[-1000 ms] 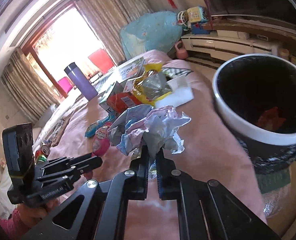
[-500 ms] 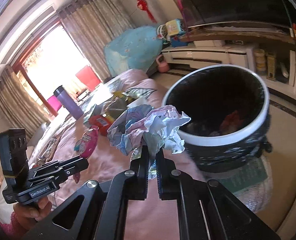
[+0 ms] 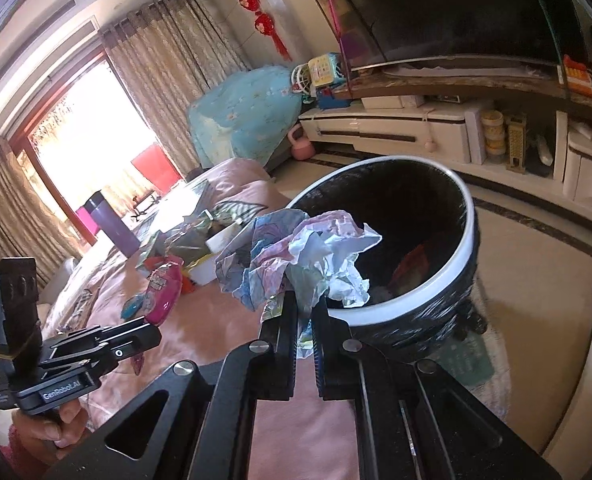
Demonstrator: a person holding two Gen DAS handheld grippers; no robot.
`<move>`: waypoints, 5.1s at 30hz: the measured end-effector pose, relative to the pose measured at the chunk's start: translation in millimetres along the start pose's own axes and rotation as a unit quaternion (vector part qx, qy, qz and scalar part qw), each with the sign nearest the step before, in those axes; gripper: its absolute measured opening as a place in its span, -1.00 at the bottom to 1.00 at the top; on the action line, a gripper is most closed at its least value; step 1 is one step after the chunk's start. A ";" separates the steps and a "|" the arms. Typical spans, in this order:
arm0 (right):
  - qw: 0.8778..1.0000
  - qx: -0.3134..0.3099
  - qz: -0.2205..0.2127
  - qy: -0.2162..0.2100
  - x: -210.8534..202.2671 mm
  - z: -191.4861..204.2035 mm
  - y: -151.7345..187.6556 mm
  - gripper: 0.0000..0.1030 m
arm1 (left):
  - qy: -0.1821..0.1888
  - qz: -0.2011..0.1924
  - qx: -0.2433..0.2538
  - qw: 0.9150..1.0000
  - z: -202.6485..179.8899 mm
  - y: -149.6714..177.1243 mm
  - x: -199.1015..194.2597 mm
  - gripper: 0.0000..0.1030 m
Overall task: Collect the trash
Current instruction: 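Carry both items over the bin and open both tools to drop them, then grasp the blue lollipop pack with the left tool while the right tool grasps the yellow snack bag, then carry the blue pack and yellow bag over the bin and open both tools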
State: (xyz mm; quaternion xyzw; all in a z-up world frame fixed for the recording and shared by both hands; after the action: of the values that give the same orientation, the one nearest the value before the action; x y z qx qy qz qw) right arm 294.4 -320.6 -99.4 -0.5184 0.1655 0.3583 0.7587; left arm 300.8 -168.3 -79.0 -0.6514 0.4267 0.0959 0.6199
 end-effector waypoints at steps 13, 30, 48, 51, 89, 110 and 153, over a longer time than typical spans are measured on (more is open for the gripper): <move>1.000 -0.006 -0.001 0.030 7.8 -35.2 -27.0 -0.87 | 0.012 0.006 0.023 1.000 -29.6 -38.4 53.5 -0.65; 0.998 -0.020 0.042 0.053 37.7 -64.9 -36.4 -0.86 | 0.007 0.045 0.021 0.999 -35.8 -63.9 126.5 -0.64; 0.999 0.019 0.022 0.040 20.7 -71.1 -40.3 0.12 | 0.009 0.024 -0.008 1.000 -27.8 -60.3 111.9 0.11; 0.999 0.025 0.009 0.031 13.2 -59.6 -39.0 0.49 | 0.008 0.017 -0.016 1.000 -22.4 -45.3 93.3 0.21; 0.998 -0.027 0.040 -0.032 64.8 111.7 51.6 0.85 | -0.103 0.005 -0.129 0.986 128.3 68.4 -75.6 0.27; 0.997 -0.042 0.039 -0.055 118.9 133.5 2.1 0.76 | -0.155 0.026 -0.050 0.986 207.2 18.2 -17.3 0.48; 0.996 -0.037 0.036 -0.077 35.4 112.8 36.6 -1.00 | 0.008 0.027 -0.074 0.997 80.0 36.6 -25.8 -0.75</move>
State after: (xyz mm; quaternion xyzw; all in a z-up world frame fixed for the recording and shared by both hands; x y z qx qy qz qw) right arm 279.0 -197.7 -99.9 -0.5107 0.1112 0.4299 0.7362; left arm 292.5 -81.0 -105.7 -0.6845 0.4409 0.1381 0.5639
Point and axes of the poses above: each gripper's, at about its wrist camera, not at the fingertips, and x roughly the way its jaws point, z to its left, y to its underside, the point moved 10 cm from there along x, roughly the way its jaws point, and after that the axes turned 5 degrees about -z, right-handed, at the moved point
